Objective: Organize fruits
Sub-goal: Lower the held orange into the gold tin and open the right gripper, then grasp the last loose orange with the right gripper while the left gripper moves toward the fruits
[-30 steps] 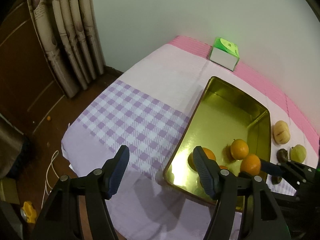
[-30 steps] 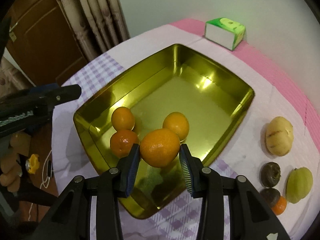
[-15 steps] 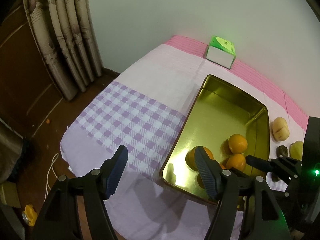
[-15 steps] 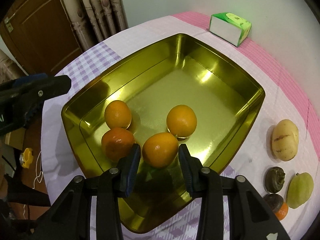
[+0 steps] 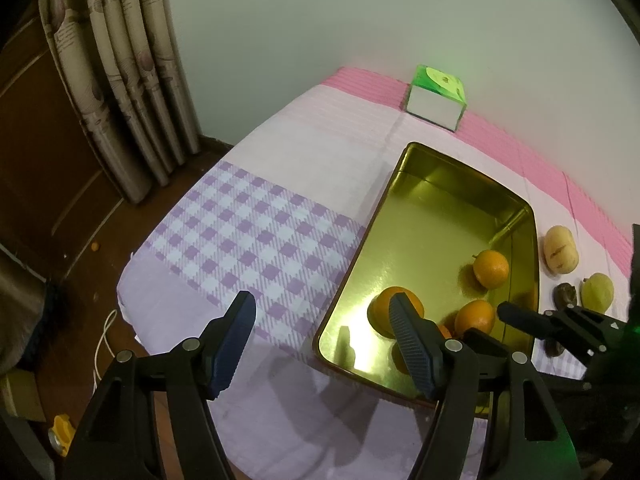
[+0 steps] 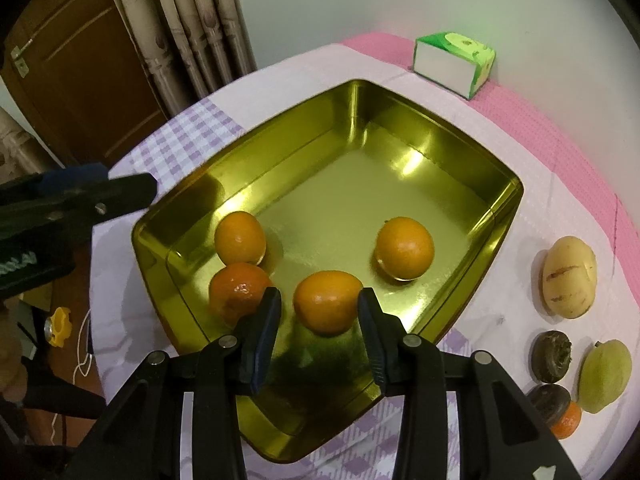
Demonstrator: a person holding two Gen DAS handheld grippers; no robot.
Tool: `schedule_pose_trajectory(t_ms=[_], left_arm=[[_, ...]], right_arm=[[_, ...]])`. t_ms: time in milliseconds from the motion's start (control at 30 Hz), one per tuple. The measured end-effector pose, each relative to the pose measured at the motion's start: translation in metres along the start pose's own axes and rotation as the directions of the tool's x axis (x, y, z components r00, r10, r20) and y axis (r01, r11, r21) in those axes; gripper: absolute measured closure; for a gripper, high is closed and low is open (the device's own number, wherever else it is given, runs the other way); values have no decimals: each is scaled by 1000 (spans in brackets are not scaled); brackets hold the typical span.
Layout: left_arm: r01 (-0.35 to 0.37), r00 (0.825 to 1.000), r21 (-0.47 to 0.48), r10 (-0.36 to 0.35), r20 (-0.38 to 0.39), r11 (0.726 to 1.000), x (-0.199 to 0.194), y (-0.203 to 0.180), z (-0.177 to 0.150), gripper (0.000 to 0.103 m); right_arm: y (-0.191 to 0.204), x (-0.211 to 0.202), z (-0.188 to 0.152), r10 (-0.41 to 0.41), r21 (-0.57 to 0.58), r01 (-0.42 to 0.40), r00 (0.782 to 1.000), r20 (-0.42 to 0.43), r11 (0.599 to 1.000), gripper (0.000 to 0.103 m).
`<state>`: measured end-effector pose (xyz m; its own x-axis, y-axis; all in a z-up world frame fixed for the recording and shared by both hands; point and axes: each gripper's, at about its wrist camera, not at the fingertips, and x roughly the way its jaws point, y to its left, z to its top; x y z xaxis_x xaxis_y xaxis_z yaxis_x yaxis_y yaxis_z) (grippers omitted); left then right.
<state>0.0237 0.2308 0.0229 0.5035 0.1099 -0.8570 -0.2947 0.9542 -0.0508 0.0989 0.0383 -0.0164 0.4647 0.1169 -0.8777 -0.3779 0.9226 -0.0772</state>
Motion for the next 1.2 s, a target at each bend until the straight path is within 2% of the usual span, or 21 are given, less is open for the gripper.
schedule_pose_trajectory(t_ms=[267, 467, 667, 867, 1200], left_arm=[[0, 1000, 7, 0, 4, 1000, 0, -1, -1, 33], [-2, 1000, 18, 2, 8, 1000, -2, -3, -1, 33], [-3, 1000, 37, 3, 8, 999, -1, -8, -3, 33], [2, 1000, 73, -2, 11, 997, -1, -18, -5, 33], [40, 999, 175, -45, 26, 984, -8, -46, -12, 33]], right_arm=[[-18, -36, -15, 12, 73, -18, 996, 88, 997, 64], [-59, -67, -51, -59, 172, 40, 993, 106, 984, 64], [-114, -88, -98, -146, 293, 118, 986, 75, 949, 64], [-155, -88, -130, -195, 366, 173, 981, 23, 914, 64], [-177, -65, -137, -188, 373, 167, 982, 21, 913, 64]])
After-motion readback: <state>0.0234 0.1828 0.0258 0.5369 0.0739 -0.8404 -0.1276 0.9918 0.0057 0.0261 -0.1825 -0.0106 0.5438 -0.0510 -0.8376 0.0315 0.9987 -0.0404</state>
